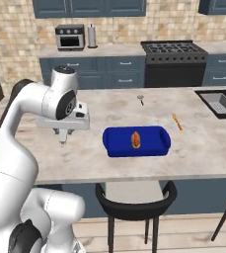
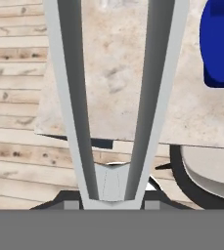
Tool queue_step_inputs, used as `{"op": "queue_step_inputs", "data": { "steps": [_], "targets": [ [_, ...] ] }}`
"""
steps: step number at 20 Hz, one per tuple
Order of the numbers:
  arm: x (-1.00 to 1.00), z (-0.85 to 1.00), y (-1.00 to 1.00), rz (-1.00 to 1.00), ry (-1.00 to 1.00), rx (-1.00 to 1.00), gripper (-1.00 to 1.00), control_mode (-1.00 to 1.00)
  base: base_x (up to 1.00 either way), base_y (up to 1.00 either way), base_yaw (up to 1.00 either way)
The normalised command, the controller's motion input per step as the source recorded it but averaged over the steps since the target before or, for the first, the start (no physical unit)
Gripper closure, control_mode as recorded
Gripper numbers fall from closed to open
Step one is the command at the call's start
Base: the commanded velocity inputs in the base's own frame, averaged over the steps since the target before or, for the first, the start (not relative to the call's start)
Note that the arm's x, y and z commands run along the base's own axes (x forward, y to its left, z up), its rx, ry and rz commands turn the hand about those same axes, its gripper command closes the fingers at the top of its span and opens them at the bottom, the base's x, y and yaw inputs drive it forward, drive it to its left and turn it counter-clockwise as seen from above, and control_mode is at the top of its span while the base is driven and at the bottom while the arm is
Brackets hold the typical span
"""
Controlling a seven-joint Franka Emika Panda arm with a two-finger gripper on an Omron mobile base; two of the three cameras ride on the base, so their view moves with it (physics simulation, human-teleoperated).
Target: Take the tongs from the drawer on the left and place them on the dining counter next to the tray containing the hot dog.
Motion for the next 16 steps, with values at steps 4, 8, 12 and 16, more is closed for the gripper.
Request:
{"op": "queue_step_inputs", "data": {
  "steps": [4,8,12,16],
  "targets": [
    [0.00,0.00,0.00,0.00,0.00,0.00,1.00,1.00,0.01,0.00,-0.01],
    [0.02,0.00,0.00,0.00,0.03,0.00,1.00,-1.00,0.06,0.01,0.00],
    [0.20,-0.07,0.00,0.00,0.12,0.00,1.00,-1.00,0.00,0.00,0.00],
    [0.37,-0.08,0.00,0.00,0.16,-0.03,1.00,-1.00,0.00,0.00,0.00]
  ]
}}
